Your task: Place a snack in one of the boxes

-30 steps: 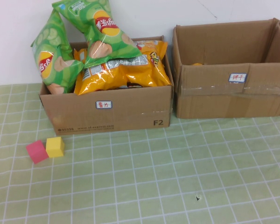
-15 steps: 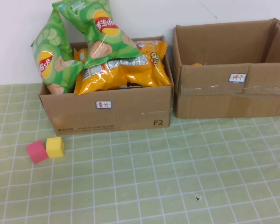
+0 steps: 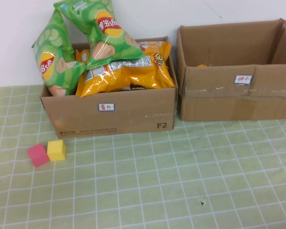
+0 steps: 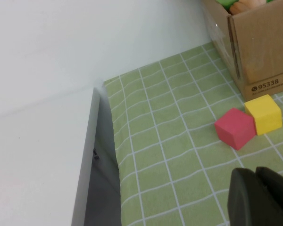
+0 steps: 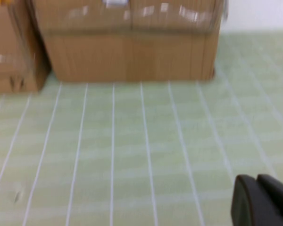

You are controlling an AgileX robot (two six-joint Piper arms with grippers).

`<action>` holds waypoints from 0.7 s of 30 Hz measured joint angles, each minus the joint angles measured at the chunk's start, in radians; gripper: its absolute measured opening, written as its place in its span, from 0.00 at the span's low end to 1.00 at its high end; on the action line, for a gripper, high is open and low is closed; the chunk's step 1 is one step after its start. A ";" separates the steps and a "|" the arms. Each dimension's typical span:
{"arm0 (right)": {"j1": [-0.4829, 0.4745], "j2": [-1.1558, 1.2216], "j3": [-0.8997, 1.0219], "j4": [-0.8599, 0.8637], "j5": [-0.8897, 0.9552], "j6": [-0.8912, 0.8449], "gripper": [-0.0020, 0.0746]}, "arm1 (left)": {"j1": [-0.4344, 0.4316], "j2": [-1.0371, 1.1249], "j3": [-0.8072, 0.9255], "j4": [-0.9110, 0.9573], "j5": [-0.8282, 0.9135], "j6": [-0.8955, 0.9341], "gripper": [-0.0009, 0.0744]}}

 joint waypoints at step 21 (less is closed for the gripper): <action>-0.002 0.000 0.142 -0.002 -0.158 0.000 0.02 | 0.000 0.000 0.000 0.000 0.000 0.000 0.01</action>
